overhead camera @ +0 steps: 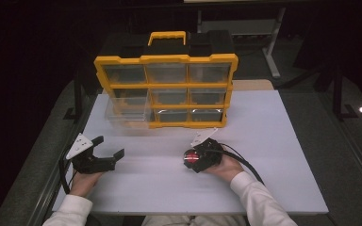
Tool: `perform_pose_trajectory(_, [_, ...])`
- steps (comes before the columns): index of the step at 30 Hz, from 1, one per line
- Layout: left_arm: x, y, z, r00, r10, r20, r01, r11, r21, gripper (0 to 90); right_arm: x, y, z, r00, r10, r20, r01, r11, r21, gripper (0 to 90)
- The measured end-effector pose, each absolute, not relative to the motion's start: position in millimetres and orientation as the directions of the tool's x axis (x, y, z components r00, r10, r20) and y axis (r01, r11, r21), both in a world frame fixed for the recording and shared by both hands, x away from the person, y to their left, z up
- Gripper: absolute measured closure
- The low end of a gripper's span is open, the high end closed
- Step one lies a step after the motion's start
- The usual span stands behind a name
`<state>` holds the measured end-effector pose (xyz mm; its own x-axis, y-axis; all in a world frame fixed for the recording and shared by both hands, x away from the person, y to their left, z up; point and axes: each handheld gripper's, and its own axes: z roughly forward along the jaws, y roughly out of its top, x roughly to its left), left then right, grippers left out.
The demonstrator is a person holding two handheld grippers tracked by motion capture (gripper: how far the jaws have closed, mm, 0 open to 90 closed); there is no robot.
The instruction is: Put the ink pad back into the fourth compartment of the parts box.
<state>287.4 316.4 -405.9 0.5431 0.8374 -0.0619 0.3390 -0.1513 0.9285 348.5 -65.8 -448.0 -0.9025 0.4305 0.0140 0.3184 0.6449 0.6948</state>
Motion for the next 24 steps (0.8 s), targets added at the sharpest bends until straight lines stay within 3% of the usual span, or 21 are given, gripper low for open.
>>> perform_pose_trajectory(9, [287.5, 316.2, -406.1, 0.545, 0.836, -0.060, 0.339, -0.154, 0.928, 0.0, 348.8, -66.1, -451.5, -0.899, 0.437, 0.001, 0.320, 0.658, 0.682, 28.3])
perform_pose_trajectory(24, [287.7, 315.9, -405.8, 0.548, 0.834, -0.060, 0.337, -0.154, 0.929, 0.0, 349.7, -68.0, -445.5, -0.896, 0.443, 0.021, 0.331, 0.636, 0.697, 29.1])
